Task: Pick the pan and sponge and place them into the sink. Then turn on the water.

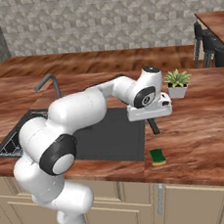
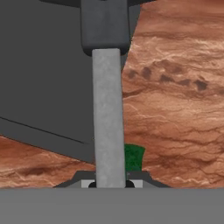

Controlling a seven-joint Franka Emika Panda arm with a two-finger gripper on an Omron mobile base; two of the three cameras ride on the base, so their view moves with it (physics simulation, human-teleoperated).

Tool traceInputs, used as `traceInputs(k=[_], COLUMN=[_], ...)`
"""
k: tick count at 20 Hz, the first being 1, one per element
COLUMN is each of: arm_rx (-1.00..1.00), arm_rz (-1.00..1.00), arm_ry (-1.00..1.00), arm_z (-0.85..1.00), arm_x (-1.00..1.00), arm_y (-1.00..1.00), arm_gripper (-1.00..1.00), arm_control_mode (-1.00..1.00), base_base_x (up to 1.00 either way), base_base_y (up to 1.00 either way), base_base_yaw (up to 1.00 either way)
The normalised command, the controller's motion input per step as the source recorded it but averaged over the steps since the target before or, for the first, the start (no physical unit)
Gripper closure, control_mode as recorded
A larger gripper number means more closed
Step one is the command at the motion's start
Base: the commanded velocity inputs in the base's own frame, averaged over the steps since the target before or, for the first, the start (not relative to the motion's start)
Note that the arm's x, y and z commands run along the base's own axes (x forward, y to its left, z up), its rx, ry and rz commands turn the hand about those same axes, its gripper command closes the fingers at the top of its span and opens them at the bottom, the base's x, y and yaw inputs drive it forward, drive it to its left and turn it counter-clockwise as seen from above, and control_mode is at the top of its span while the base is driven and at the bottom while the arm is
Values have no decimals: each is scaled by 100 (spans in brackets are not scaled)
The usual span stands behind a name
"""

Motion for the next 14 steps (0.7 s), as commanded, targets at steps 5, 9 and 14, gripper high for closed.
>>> traceInputs(k=[5,9,14], arm_rx=[0,0,0], arm_rz=[7,10,12], arm_ry=[-2,0,0], arm_z=[12,5,0], arm_x=[0,-2,0], arm_y=[40,38,36], arm_gripper=[100,100,100], arm_control_mode=[-100,-100,-100], base_base_x=[0,0,0], base_base_y=[0,0,0], base_base_yaw=[0,0,0])
